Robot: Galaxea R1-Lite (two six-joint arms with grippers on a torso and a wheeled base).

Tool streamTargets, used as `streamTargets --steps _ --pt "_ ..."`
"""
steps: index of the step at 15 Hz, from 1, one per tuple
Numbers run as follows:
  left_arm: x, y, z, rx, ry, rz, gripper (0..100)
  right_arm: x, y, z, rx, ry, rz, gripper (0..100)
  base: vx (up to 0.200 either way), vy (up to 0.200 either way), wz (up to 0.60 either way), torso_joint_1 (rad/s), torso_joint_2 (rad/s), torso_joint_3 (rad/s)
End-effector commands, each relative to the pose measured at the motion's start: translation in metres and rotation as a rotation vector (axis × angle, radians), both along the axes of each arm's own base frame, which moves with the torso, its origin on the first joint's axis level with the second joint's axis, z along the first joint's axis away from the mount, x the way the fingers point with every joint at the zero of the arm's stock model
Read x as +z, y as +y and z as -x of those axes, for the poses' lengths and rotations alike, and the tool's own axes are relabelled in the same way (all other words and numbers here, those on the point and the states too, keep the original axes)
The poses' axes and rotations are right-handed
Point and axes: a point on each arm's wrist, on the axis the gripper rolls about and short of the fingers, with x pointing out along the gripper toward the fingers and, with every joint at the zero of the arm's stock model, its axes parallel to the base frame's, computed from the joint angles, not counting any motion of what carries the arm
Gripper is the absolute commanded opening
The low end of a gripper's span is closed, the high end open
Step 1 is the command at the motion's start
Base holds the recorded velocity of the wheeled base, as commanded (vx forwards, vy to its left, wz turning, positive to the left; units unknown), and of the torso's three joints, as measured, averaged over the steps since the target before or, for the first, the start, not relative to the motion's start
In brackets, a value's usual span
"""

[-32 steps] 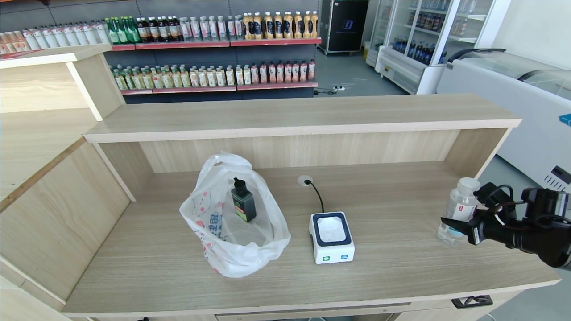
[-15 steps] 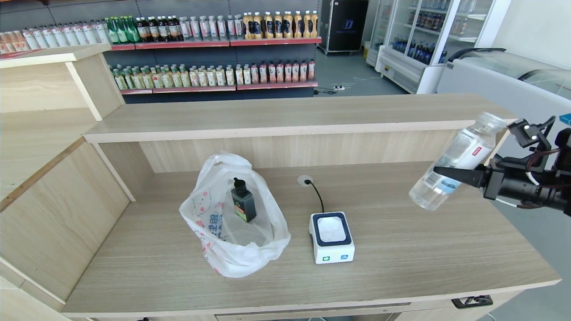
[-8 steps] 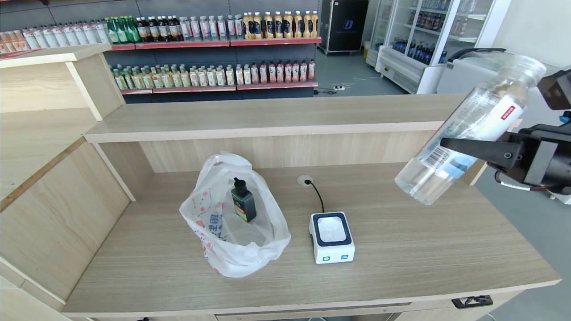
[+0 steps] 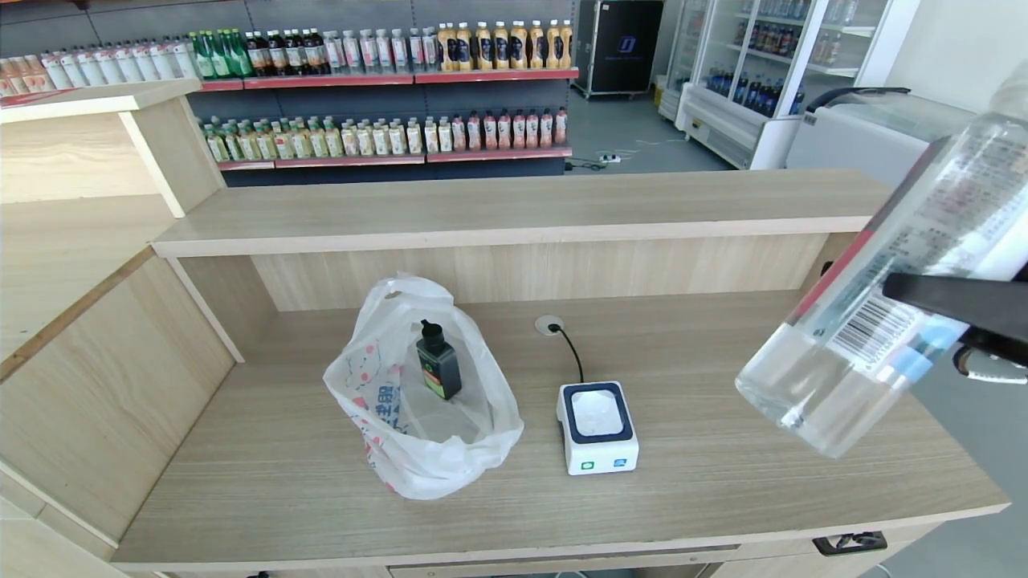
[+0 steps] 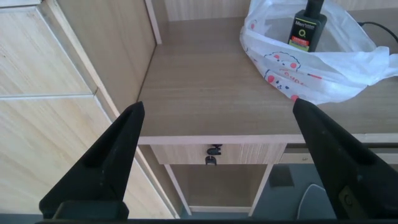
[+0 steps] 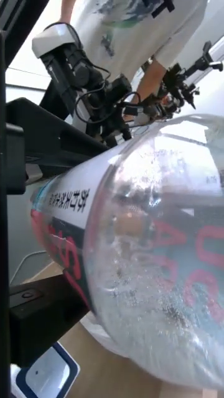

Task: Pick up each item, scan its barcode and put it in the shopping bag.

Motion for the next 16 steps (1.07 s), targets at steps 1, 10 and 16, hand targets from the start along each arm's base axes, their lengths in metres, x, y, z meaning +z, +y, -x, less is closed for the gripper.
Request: streamTargets --steps 1,10,16 --pt "0.0 0.0 0.0 0.001 0.0 0.0 100 0.006 0.001 0.018 0.032 -0.031 -0.006 0 0.0 0.0 0.0 0.0 0.0 0.0" --pt "0.0 0.0 0.0 0.001 0.0 0.0 100 0.012 0.012 0.042 0.097 -0.047 -0.025 0 0.0 0.0 0.0 0.0 0.0 0.0" --pt "0.0 0.0 0.0 0.001 0.0 0.0 100 0.013 0.004 0.071 0.122 -0.021 -0.018 0 0.0 0.0 0.0 0.0 0.0 0.0"
